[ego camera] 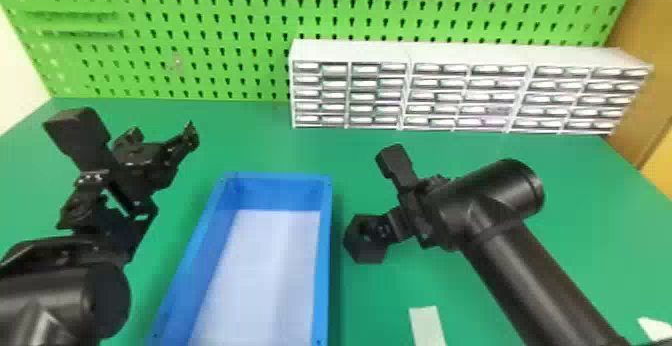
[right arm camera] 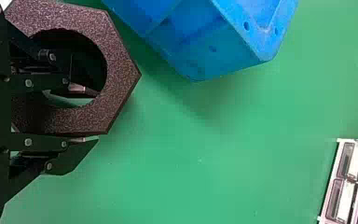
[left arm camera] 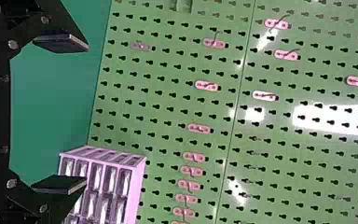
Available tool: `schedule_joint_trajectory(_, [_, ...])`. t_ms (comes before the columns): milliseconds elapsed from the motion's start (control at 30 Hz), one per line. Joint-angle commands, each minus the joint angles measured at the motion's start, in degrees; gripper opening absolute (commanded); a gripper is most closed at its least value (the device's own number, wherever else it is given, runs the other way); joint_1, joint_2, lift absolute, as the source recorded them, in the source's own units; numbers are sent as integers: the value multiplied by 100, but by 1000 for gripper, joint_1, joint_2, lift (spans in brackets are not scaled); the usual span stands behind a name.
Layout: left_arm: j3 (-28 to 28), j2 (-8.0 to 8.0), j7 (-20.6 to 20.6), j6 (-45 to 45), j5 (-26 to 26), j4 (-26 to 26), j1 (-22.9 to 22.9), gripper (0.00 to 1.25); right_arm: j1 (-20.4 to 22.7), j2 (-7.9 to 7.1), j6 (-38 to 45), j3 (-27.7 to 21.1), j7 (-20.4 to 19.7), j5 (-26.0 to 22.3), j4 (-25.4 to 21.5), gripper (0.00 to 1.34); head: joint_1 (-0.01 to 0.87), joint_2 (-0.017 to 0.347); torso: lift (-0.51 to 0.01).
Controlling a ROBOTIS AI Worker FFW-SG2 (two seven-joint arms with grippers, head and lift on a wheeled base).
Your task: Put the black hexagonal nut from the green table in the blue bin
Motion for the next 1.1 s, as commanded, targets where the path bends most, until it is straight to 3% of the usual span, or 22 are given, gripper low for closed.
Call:
schedule_joint_trajectory(0, [8,0,-2,0,0,-2,9,986,-9,0,0,-32,0,18,-17,272,666,32,-100])
schedule_joint_trajectory(367, [43,0,-19,9,0,-10,26,985,18,-62,-9,-270,0,686,-456,272,666,32,-100])
schedule_joint_trajectory(733, [70,8,-19,26,0,-28,44,986,70,-114,-62,-472,0,993,-799,272,666,32,-100])
schedule_joint_trajectory(1067, [70,0,-19,35,-9,-37,44,986,255,-185,-994,-779,0,1081,-1432,272,666,32,-100])
